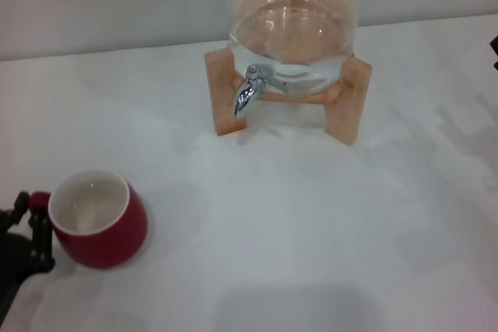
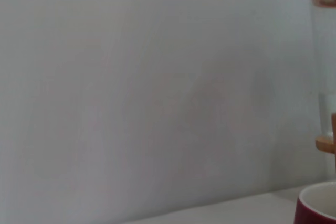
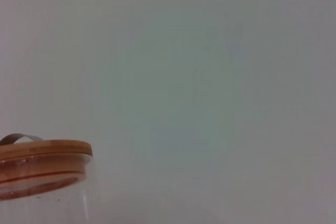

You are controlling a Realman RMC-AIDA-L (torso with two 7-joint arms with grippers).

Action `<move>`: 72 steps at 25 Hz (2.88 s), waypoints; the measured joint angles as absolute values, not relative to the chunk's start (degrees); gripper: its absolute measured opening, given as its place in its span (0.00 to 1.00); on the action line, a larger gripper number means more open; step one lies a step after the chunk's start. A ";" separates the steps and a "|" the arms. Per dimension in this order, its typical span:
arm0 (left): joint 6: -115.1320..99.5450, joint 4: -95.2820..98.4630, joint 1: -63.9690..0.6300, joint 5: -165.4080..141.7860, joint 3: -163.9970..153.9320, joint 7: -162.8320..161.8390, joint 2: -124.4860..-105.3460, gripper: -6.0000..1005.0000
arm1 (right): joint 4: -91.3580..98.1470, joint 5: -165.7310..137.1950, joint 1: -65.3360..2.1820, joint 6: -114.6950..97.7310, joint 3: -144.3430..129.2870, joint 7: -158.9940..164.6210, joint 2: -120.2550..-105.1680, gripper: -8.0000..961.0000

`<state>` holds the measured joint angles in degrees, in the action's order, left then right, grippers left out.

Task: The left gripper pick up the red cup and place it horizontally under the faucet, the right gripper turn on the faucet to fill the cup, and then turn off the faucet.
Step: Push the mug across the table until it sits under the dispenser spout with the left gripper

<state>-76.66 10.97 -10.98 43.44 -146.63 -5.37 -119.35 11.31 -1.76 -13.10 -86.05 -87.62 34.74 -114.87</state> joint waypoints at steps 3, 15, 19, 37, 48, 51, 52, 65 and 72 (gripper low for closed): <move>-76.15 9.10 -14.17 43.60 -146.48 -7.62 -119.28 0.18 | 11.53 -1.75 -13.15 -86.05 -87.65 34.82 -114.91 0.89; -74.20 3.25 -23.31 42.90 -146.86 -17.09 -119.09 0.18 | 11.80 -1.76 -13.18 -86.28 -88.00 35.76 -114.96 0.89; -71.52 2.92 -25.67 42.34 -147.01 -17.25 -119.09 0.18 | 11.79 -1.75 -13.13 -86.89 -88.36 35.78 -114.96 0.89; -61.55 3.31 -33.50 33.96 -147.04 -21.33 -119.13 0.18 | 11.87 -1.75 -13.44 -87.87 -88.42 35.77 -114.96 0.89; -61.34 3.31 -35.67 30.01 -147.04 -24.18 -119.08 0.18 | 12.25 -1.76 -13.63 -88.25 -88.41 35.77 -114.96 0.89; -61.26 3.14 -36.41 28.89 -147.04 -24.99 -119.08 0.18 | 12.53 -1.75 -13.56 -88.25 -88.41 35.77 -114.96 0.89; -61.12 3.16 -36.67 28.45 -147.04 -25.16 -119.09 0.18 | 12.55 -1.75 -13.56 -88.25 -88.41 35.77 -114.96 0.89; -58.09 3.34 -39.27 24.85 -147.04 -26.07 -119.09 0.18 | 12.60 -1.75 -13.53 -88.89 -88.49 35.77 -114.96 0.89; -57.42 3.38 -40.40 23.86 -147.04 -26.22 -119.17 0.17 | 12.58 -1.75 -13.40 -89.16 -88.51 35.77 -114.96 0.89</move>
<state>-57.42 3.38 -40.40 23.86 -147.04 -26.22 -119.17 12.58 -1.76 -13.40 -89.15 -88.51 35.77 -114.96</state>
